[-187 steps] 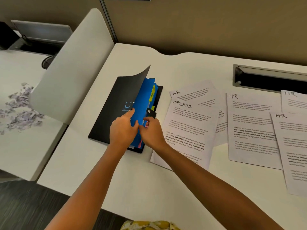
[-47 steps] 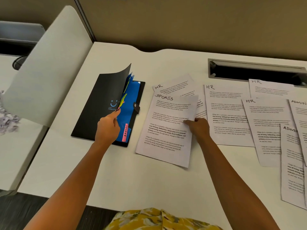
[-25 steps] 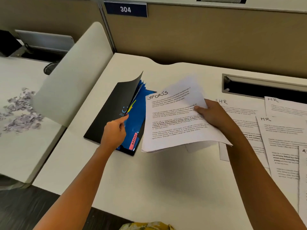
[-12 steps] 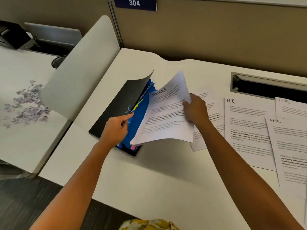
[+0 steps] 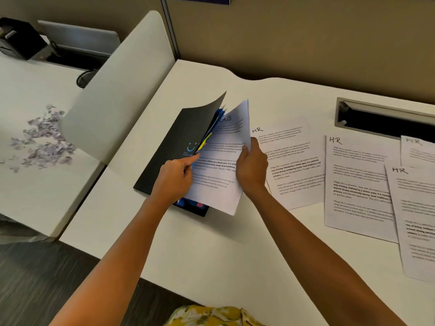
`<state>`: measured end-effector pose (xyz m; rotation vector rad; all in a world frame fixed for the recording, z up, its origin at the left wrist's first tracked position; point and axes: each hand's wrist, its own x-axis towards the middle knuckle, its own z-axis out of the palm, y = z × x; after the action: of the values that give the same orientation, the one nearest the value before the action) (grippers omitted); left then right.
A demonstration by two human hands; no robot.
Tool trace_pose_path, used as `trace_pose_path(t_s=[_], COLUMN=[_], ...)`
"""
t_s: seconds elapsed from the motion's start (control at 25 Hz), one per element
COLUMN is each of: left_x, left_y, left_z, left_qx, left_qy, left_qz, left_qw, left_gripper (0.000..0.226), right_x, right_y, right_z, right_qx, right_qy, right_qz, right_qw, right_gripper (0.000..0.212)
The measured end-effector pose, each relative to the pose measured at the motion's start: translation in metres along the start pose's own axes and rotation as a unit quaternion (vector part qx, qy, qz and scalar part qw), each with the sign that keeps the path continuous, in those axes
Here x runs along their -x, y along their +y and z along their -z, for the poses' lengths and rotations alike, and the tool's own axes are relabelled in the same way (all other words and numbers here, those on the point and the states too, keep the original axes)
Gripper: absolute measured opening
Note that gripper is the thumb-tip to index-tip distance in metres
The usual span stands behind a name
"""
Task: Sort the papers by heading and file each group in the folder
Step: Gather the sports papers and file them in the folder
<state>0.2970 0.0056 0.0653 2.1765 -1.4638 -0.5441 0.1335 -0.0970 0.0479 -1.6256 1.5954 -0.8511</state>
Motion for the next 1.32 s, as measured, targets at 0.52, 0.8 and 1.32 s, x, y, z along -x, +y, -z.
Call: trace_pose_path(t_s=[0.52,0.8,1.32], left_x=[0.011,0.011,-0.006], left_y=[0.017,0.012,0.014], left_z=[-0.022,-0.024,-0.045], left_qx=[-0.014,-0.035,-0.206], left_qy=[0.010,-0.004,-0.118], left_qz=[-0.085,-0.072,0.000], left_qw=[0.996,0.997,0.971], left_gripper=[0.038,0.038,0.062], right_x=[0.000,0.005,0.009], right_y=[-0.007,-0.009,0.017], right_z=[-0.055,-0.077,-0.030], right_qx=[-0.039,-0.197,-0.140], right_qy=[-0.168,-0.169,-0.203], right_qz=[-0.122,-0.235,-0.101], right_qw=[0.977,0.937,0.964], right_gripper=[0.027,0.026,0.058])
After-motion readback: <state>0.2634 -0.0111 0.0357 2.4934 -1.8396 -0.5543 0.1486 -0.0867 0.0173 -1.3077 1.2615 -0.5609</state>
